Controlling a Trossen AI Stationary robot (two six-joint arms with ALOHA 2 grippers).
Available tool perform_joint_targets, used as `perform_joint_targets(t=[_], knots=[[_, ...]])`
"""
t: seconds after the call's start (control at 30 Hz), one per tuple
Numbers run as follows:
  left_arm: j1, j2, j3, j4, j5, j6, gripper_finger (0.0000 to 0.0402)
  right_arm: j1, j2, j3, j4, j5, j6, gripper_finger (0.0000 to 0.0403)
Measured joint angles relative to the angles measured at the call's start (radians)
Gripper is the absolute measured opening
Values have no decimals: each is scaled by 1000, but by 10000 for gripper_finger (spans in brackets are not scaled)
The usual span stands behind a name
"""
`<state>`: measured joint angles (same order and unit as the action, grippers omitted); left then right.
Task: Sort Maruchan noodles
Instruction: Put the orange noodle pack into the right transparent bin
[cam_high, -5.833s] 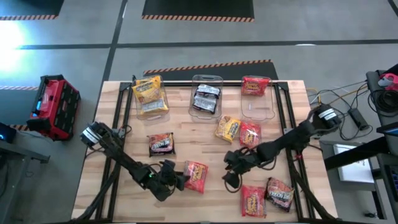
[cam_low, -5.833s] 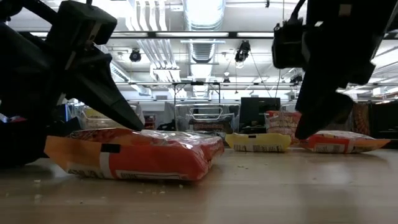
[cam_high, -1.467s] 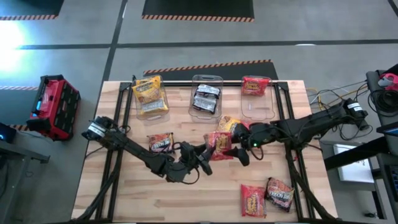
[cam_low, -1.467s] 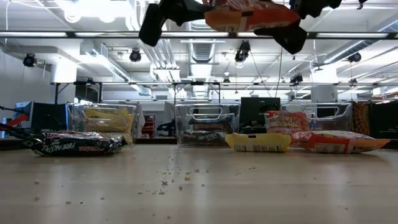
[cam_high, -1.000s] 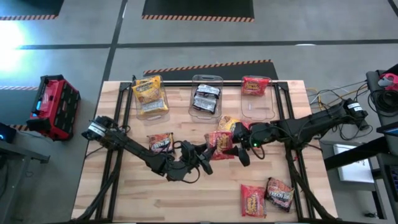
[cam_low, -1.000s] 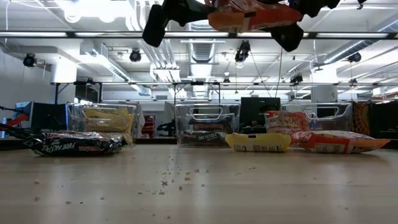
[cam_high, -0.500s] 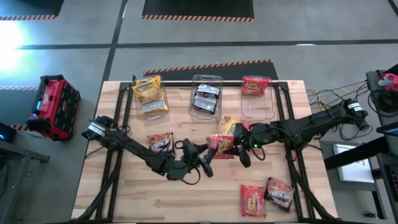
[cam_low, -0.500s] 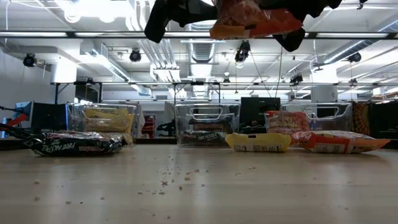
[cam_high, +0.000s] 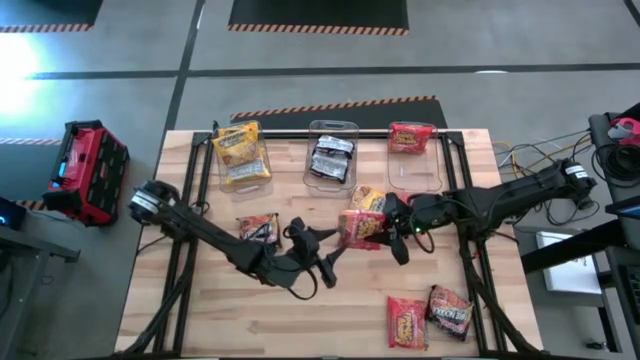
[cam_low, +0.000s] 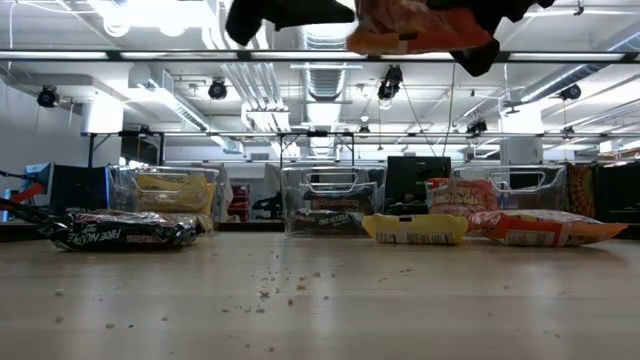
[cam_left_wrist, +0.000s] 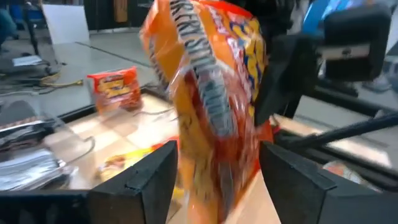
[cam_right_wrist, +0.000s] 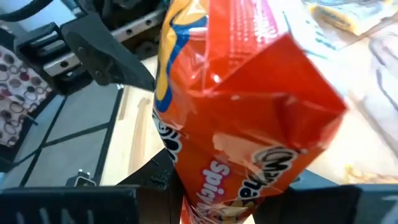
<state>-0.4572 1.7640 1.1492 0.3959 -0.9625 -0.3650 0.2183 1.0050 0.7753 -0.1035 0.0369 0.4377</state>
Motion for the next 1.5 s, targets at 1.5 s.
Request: perform_joint_targets(t=[1.5], knots=[[1,-49,0,-286,-24,-41,213,-928,284,381,-1093,331,-875,120]])
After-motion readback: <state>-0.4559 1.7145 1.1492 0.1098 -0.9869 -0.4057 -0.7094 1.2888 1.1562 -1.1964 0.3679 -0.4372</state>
